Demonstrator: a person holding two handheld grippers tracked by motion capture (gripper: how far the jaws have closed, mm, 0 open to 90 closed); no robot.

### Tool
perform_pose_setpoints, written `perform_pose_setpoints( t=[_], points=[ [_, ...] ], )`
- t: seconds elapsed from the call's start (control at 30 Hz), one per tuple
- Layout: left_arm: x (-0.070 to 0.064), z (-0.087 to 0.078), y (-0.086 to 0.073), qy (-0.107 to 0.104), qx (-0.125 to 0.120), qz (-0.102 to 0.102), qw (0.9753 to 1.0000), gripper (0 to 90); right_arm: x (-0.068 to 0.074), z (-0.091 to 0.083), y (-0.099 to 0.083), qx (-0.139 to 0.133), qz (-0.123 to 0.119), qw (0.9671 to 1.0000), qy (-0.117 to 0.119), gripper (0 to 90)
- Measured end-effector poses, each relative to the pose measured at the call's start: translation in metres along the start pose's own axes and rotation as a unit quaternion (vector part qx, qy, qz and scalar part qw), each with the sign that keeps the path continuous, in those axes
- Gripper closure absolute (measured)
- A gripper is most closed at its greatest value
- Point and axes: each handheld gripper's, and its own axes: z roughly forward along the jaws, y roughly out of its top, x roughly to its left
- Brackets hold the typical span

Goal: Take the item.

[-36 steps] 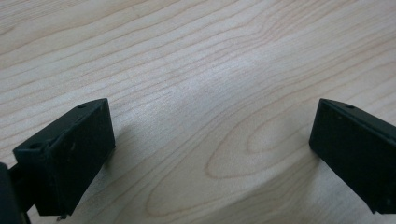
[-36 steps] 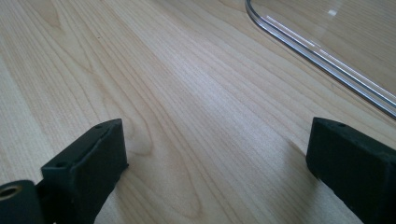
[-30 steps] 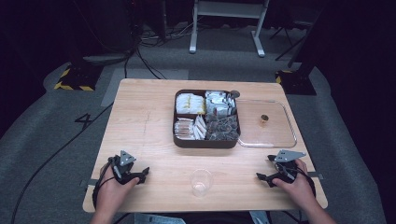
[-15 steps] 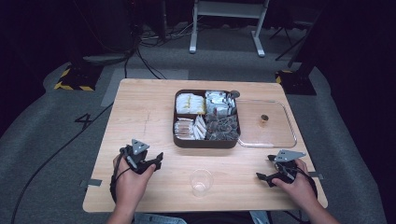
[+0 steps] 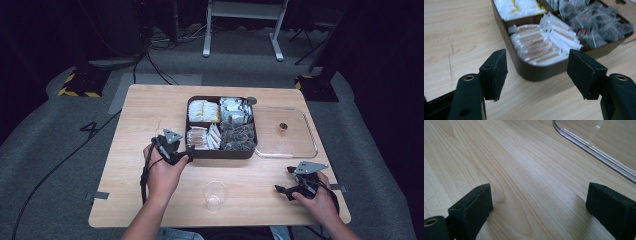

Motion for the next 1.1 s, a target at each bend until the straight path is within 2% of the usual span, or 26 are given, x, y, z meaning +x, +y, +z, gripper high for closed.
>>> perform_pose_setpoints(
  t=[0.13, 0.4, 0.5, 0.57, 0.63, 0.73, 1.0, 1.07, 1.1],
  points=[
    [-0.003, 0.005, 0.016, -0.004, -0.004, 0.005, 1.0, 37.2, 0.0, 0.0, 0.0, 0.0, 0.0, 1.0, 0.0, 7.0],
    [-0.005, 0.017, 0.047, 0.007, -0.008, 0.021, 0.9997, 35.9, 0.0, 0.0, 0.0, -0.001, 0.002, 1.0, 0.003, 7.4],
    [-0.005, 0.022, 0.058, 0.007, -0.012, 0.014, 0.9998, 35.9, 0.0, 0.0, 0.0, -0.001, 0.002, 1.0, 0.003, 7.4],
    [-0.005, 0.026, 0.063, -0.001, -0.022, 0.008, 0.9997, 36.0, 0.0, 0.0, 0.0, -0.001, 0.002, 1.0, 0.003, 7.4],
    [-0.006, 0.03, 0.068, -0.013, -0.023, -0.004, 0.9996, 36.3, 0.0, 0.0, 0.0, 0.0, 0.002, 1.0, 0.003, 7.4],
    [-0.008, 0.038, 0.075, -0.011, -0.015, -0.003, 0.9998, 36.8, 0.0, 0.0, 0.0, -0.001, 0.002, 1.0, 0.003, 7.4],
    [-0.009, 0.068, 0.092, 0.016, 0.01, 0.004, 0.9998, 37.1, -0.001, 0.0, 0.0, 0.0, 0.001, 1.0, 0.005, 7.4],
    [-0.009, 0.077, 0.094, 0.011, 0.01, 0.006, 0.9999, 37.8, -0.001, 0.0, 0.0, 0.0, 0.001, 1.0, 0.004, 7.4],
    [-0.008, 0.082, 0.095, 0.008, 0.011, -0.003, 0.9999, 37.9, -0.001, 0.0, 0.0, -0.001, 0.001, 1.0, 0.004, 7.4]
  ],
)
